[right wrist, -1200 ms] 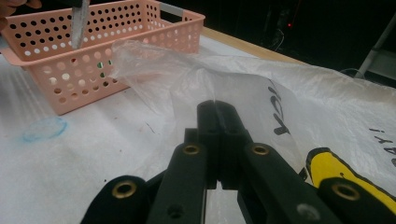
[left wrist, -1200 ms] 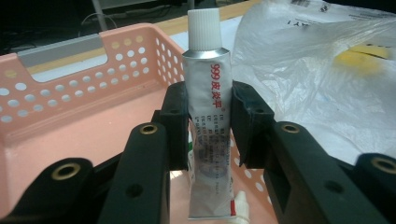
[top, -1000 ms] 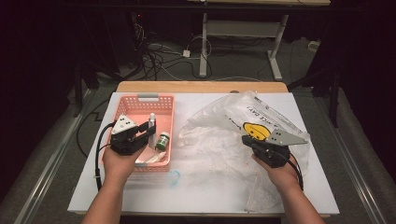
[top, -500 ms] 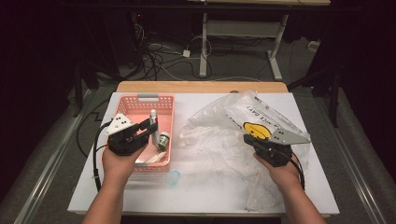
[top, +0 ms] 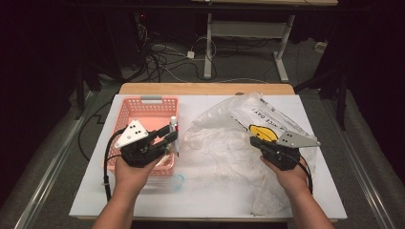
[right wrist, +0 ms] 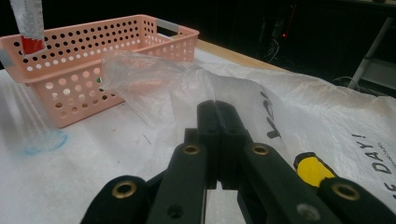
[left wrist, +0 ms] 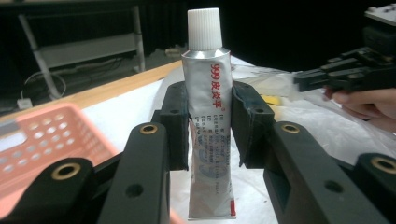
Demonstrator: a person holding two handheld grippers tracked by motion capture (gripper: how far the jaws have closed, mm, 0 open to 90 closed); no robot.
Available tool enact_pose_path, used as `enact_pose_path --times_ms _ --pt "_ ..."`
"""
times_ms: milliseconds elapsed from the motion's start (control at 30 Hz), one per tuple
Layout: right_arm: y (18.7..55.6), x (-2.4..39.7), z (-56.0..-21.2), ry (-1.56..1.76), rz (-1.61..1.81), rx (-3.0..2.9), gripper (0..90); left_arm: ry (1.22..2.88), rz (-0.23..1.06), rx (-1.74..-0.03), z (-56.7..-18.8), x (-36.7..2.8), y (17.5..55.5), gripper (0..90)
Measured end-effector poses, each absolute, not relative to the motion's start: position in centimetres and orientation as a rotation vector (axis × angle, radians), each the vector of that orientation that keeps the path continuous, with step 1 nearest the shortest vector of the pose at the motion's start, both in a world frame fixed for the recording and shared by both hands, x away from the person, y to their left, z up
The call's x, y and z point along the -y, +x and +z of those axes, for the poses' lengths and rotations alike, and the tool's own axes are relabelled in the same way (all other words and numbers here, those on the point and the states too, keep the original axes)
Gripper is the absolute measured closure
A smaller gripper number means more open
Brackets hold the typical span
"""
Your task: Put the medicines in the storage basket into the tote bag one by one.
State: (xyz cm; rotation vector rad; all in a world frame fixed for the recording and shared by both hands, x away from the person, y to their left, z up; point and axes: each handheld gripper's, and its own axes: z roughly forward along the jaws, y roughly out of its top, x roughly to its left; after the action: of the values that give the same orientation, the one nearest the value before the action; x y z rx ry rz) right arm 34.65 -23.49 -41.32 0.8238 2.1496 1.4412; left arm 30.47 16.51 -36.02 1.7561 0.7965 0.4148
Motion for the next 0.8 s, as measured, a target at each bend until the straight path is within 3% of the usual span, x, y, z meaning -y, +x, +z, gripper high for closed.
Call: enact_pose_path --times_ms 800 --pt "34.5 23.5 -41.1 0.821 1.448 -2.141 90.0 1.824 0.321 -0.714 -39.3 -10.0 30.4 67.2"
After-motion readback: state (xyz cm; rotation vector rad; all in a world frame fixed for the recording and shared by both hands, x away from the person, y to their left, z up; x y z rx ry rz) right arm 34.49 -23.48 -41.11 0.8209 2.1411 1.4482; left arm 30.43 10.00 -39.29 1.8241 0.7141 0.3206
